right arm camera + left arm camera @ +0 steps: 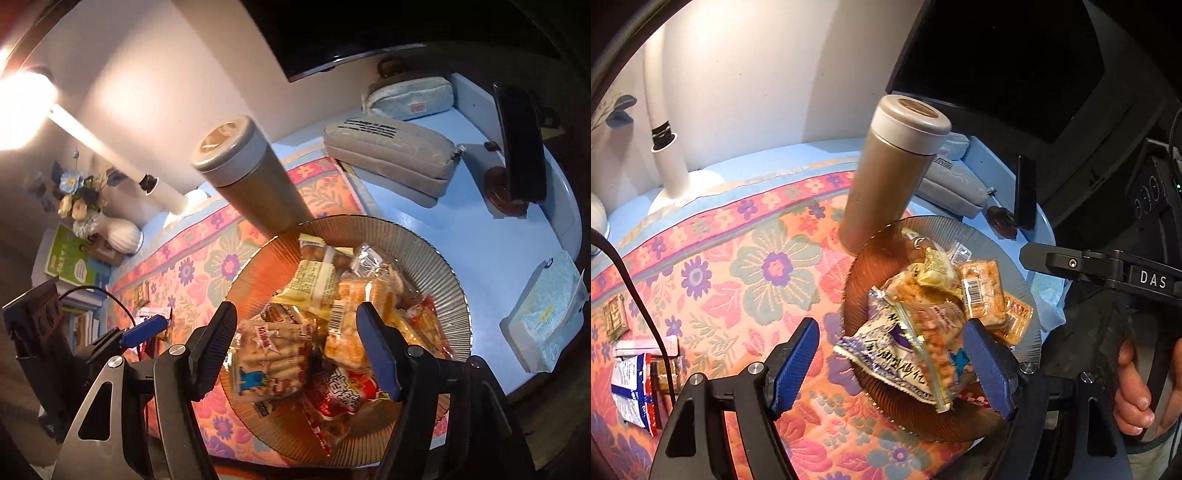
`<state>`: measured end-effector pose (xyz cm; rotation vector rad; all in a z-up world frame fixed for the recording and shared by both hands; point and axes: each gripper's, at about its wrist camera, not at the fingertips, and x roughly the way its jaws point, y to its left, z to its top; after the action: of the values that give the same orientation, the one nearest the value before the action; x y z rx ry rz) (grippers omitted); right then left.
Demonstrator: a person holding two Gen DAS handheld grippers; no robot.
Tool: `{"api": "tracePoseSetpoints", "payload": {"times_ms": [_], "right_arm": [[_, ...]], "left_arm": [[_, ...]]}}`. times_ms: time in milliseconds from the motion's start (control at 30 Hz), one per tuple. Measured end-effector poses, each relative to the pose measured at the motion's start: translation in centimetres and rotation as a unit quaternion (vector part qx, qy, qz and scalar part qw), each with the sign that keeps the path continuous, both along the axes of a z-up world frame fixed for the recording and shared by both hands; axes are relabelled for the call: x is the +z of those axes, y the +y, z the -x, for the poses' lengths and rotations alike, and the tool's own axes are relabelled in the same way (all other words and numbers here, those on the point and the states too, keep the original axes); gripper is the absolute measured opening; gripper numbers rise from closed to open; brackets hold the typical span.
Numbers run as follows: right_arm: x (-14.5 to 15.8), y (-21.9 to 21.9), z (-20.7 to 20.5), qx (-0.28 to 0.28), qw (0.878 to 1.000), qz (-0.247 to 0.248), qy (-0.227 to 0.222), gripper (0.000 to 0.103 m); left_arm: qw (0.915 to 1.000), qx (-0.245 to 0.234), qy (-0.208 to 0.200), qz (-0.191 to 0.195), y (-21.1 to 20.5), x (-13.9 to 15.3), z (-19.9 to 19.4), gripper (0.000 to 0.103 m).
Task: Organize snacks
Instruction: 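Move both tools back toward the remaining snacks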
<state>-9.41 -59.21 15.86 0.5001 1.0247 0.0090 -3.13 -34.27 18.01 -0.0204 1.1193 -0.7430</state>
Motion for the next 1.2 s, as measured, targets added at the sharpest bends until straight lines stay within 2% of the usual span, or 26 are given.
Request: {"api": "tracePoseSetpoints", "payload": {"times_ms": [400, 600, 767, 1000, 1100, 1200], "right_arm": [[1.3, 4.3, -1.0, 0.012, 1.000, 0.009, -0.007, 0.067], [1.5, 6.8, -2.0, 0.030, 0.999, 0.016, -0.007, 0.067], [1.7, 9.1, -3.0, 0.050, 0.998, 0.029, -0.006, 0.067], [0.9, 13.2, -4.8, 0.087, 0.996, 0.025, 0.006, 0.068], [0.3, 15.4, -5.5, 0.107, 0.994, 0.018, 0.015, 0.068], [-0.5, 18.3, -6.2, 0.133, 0.990, 0.023, 0.025, 0.068]], "left_arm": [[0.9985, 0.053, 0.008, -0.010, 6.4, -0.5, -0.4, 0.078], [0.9939, 0.107, 0.016, -0.024, 11.7, -1.4, -0.8, 0.078], [0.9850, 0.167, 0.025, -0.037, 17.4, -2.2, -1.3, 0.078], [0.9644, 0.256, 0.031, -0.058, 26.2, -3.1, -2.0, 0.078], [0.9577, 0.278, 0.038, -0.063, 29.0, -3.7, -2.1, 0.078], [0.9557, 0.284, 0.051, -0.061, 30.3, -4.7, -2.3, 0.078]]}}
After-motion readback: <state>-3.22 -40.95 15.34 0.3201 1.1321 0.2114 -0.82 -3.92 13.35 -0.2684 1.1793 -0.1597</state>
